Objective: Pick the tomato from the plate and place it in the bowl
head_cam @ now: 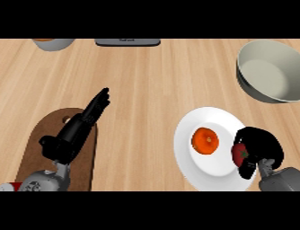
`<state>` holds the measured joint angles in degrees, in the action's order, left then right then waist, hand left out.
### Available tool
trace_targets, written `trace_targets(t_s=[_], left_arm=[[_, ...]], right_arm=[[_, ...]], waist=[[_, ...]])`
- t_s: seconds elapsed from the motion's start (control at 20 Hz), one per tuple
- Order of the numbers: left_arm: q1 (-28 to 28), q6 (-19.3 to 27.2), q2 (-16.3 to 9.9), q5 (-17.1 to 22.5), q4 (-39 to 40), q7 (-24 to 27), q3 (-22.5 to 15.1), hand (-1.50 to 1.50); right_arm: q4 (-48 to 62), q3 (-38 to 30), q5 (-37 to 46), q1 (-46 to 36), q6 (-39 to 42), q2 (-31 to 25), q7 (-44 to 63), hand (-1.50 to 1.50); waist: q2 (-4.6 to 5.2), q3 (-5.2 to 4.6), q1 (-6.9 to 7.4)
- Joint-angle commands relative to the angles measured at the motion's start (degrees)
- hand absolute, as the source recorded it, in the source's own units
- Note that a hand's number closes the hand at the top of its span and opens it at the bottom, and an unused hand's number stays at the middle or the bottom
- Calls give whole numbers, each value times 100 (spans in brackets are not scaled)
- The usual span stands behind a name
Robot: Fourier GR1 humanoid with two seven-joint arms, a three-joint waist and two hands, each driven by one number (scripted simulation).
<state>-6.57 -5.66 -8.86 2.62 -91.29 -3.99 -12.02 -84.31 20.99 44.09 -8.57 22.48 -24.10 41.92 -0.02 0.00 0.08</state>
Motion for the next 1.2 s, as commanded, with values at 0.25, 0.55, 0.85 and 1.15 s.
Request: trace_targets(t_s=[0.25, 0.55, 0.85, 1.15], left_arm=[[-366, -238, 8, -35, 185, -17, 196, 0], [-466, -186, 246, -92, 121, -107, -41, 0], [-264, -265, 217, -96, 56, -83, -105, 0], [-283, -179, 265, -134, 179, 16, -22, 0]], right_arm=[[1664, -690, 401, -1781, -624, 1262, 451, 150], [3275, -1692, 462, -3622, -1418, 1516, 1083, 150], [4377, -1454, 1588, -4724, -2157, 1366, 1942, 150], [4402, -1391, 2365, -5317, -3630, 1291, 2110, 150]], waist=[[64, 7, 209], [160, 11, 488], [116, -1, 459], [92, 0, 346]])
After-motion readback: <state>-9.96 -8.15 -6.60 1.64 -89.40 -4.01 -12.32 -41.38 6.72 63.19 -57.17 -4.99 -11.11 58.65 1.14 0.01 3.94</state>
